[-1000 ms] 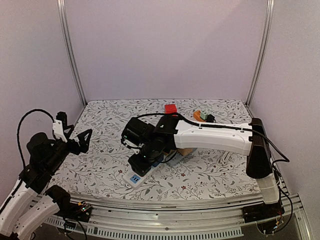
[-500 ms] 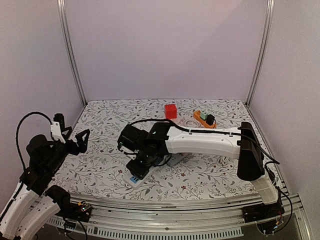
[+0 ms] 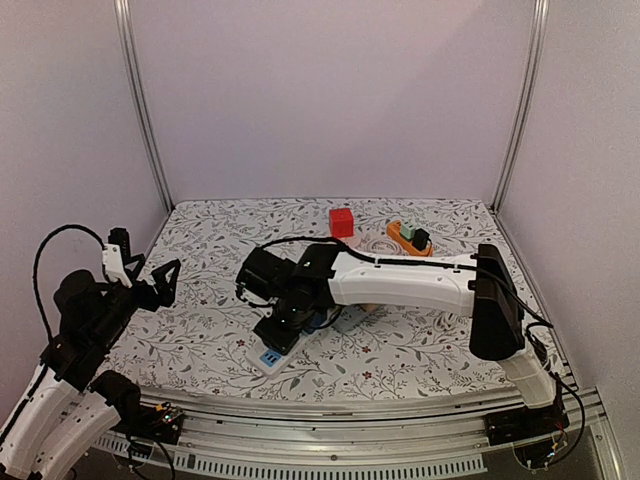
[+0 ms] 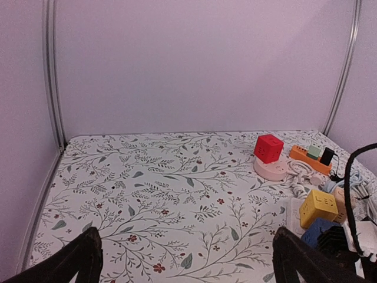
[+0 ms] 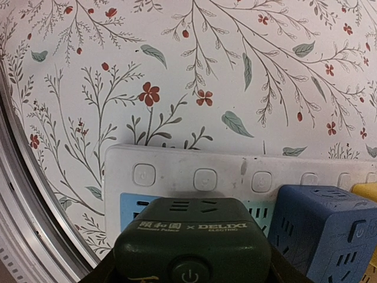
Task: Insert the plug
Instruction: Insert the plug into the socket.
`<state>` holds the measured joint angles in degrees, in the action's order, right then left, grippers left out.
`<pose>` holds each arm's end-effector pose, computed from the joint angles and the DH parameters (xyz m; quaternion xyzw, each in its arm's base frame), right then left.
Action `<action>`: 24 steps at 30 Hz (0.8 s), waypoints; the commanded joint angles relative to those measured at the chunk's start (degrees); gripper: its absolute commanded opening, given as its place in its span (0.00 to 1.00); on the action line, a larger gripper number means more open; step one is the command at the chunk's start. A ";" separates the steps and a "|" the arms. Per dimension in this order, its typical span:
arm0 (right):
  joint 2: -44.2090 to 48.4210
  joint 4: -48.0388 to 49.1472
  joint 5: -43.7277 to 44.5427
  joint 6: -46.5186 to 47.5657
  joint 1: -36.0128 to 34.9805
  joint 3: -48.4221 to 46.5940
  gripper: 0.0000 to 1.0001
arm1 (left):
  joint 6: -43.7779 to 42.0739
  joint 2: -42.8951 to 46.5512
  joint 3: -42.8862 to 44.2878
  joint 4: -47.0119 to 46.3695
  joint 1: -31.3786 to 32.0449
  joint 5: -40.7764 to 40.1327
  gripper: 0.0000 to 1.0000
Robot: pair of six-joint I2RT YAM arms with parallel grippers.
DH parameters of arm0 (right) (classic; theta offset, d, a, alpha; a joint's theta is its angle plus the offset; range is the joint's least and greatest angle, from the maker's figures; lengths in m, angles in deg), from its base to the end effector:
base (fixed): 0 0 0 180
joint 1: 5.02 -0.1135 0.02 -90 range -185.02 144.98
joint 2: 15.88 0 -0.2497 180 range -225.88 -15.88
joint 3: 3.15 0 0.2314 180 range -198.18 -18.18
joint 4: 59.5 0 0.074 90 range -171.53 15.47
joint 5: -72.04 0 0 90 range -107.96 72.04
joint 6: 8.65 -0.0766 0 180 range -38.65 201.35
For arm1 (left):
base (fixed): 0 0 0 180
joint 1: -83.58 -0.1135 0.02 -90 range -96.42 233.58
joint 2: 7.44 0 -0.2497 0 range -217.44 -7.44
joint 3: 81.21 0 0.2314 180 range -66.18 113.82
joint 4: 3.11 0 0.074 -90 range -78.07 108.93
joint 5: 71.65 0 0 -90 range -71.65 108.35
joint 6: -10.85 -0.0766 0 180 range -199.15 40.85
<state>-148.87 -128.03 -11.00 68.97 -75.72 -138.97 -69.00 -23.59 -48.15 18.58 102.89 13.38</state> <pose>0.1684 0.4529 0.1708 -0.4643 0.8584 0.0949 0.1966 0.1450 -0.0438 0.2377 0.0295 0.7353 -0.1411 0.6623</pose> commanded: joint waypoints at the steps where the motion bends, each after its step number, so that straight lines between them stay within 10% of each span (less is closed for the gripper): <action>1: -2.65 -0.84 0.91 0.74 0.29 -1.14 0.00 | 0.38 -0.21 -0.79 -0.93 -0.99 0.56 1.00; 24: 0.53 -4.31 2.20 2.29 0.25 -2.57 0.00 | 0.24 -0.56 -1.06 -1.47 -1.24 1.01 0.99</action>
<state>-149.24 -131.74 -7.75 71.06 -75.72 -140.15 -69.00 -24.07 -48.35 18.12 102.49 13.88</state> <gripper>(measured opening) 0.577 0.995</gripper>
